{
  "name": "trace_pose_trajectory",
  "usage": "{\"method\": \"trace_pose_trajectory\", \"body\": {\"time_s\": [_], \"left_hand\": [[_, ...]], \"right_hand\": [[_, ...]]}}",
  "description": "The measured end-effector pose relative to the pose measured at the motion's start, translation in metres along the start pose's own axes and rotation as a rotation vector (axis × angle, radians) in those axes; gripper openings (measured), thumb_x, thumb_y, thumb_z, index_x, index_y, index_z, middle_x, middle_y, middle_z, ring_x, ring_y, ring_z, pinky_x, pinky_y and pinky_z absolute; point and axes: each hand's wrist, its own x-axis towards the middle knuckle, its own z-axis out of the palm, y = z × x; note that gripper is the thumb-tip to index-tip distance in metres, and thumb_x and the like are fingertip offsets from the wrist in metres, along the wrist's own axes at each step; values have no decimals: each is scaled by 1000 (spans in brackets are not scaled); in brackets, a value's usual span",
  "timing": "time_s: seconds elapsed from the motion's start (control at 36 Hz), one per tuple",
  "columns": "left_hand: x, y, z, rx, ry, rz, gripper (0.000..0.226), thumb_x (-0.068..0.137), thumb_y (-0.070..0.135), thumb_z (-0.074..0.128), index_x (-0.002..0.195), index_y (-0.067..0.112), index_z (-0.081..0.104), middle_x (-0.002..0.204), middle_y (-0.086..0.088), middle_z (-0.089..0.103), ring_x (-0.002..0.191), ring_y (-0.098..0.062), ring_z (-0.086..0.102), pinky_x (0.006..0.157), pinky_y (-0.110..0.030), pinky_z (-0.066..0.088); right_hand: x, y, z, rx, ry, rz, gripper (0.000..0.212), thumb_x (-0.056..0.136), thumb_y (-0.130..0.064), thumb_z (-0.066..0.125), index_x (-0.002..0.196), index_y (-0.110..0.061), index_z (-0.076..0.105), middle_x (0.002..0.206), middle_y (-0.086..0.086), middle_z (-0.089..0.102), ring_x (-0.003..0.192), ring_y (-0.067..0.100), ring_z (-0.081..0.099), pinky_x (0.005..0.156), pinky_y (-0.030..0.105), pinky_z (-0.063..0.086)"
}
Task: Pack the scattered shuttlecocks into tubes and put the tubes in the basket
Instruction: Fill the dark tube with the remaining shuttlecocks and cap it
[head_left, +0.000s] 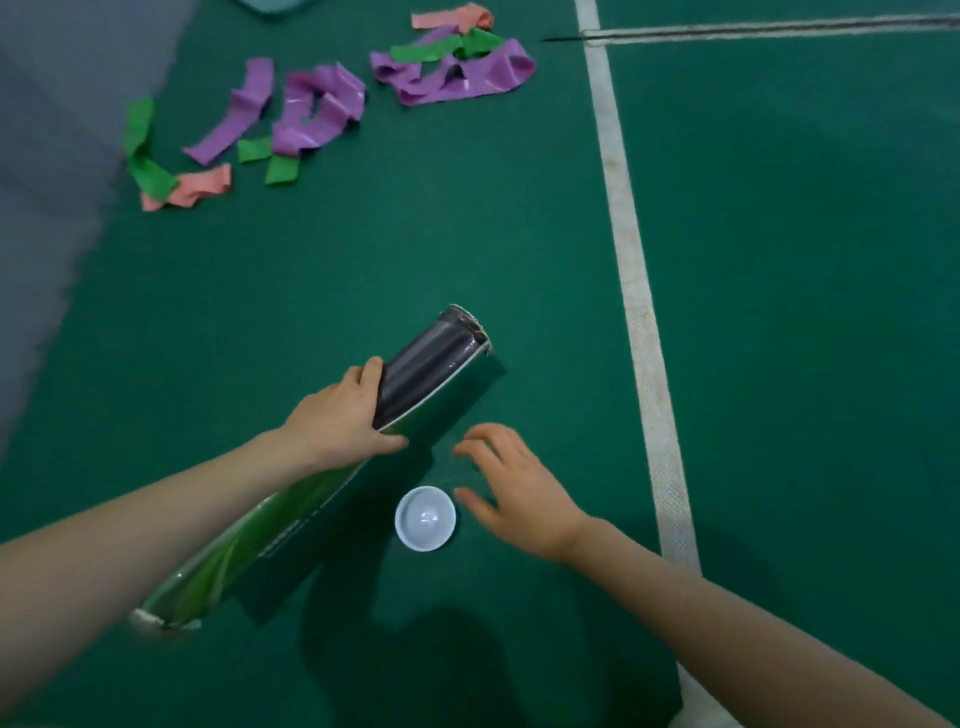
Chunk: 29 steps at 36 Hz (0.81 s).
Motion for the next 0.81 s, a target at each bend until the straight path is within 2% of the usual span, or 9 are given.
{"method": "trace_pose_trajectory", "body": {"time_s": [0.06, 0.14, 0.25, 0.39, 0.5, 0.58, 0.64, 0.72, 0.81], "left_hand": [[-5, -10, 7, -6, -27, -24, 96, 75, 59, 68, 142, 15, 16, 132, -10, 44, 104, -30, 57, 80, -38, 49], [-9, -14, 15, -9, -40, -30, 99, 76, 59, 69, 144, 14, 14, 136, -10, 42, 108, -30, 56, 81, -39, 49], [-9, -8, 16, -1, -38, -9, 103, 77, 59, 67, 148, 13, 8, 143, -12, 37, 114, -31, 54, 85, -40, 49], [-5, 6, 9, -29, -9, 32, 102, 78, 59, 67, 148, 13, 9, 143, -12, 37, 114, -30, 53, 85, -41, 49], [-3, 24, 1, -58, 23, 93, 102, 78, 58, 67, 148, 14, 7, 140, -11, 39, 110, -27, 54, 81, -37, 49], [0, 45, -6, -70, 46, 164, 101, 79, 58, 66, 148, 15, 7, 137, -8, 41, 105, -22, 54, 81, -33, 50], [4, 63, -12, -78, 62, 219, 99, 79, 59, 66, 147, 16, 8, 136, -6, 41, 104, -21, 54, 83, -33, 51], [11, 93, -22, -99, 98, 290, 98, 79, 60, 65, 147, 17, 9, 138, -5, 40, 105, -21, 54, 85, -34, 50], [16, 124, -34, -147, 130, 339, 98, 78, 59, 66, 147, 18, 9, 139, -4, 39, 106, -21, 53, 85, -35, 48]], "right_hand": [[3, -2, 20, -75, -216, -78, 54, 89, -40, 53, 134, -12, 46, 142, 12, 38, 135, 31, 30, 107, 49, 33], [8, -3, 36, -212, -420, -149, 67, 88, -42, 60, 146, -23, 31, 154, 9, 22, 145, 27, 10, 117, 46, 15], [13, -1, 46, -367, -473, -246, 70, 88, -42, 60, 148, -28, 28, 154, 10, 25, 145, 30, 13, 116, 53, 13], [8, 4, 45, -373, -371, -208, 64, 87, -37, 60, 145, -22, 35, 147, 16, 36, 144, 32, 19, 114, 56, 10], [-10, 28, 14, -333, -244, 67, 63, 88, -36, 56, 145, -19, 33, 151, 12, 30, 146, 28, 12, 117, 50, 2], [-32, 62, -22, -297, -111, 334, 62, 91, -41, 52, 146, -23, 29, 153, 3, 27, 147, 20, 8, 119, 45, 4], [-49, 84, -45, -311, -35, 492, 63, 94, -43, 48, 149, -22, 24, 155, 0, 22, 147, 17, 8, 118, 45, 6], [-64, 104, -72, -294, -9, 658, 67, 97, -45, 42, 152, -22, 11, 159, -3, 13, 147, 15, 6, 118, 46, 5], [-68, 113, -91, -209, 62, 808, 69, 98, -43, 42, 153, -20, 9, 160, -1, 10, 147, 17, 4, 118, 49, 5]]}}
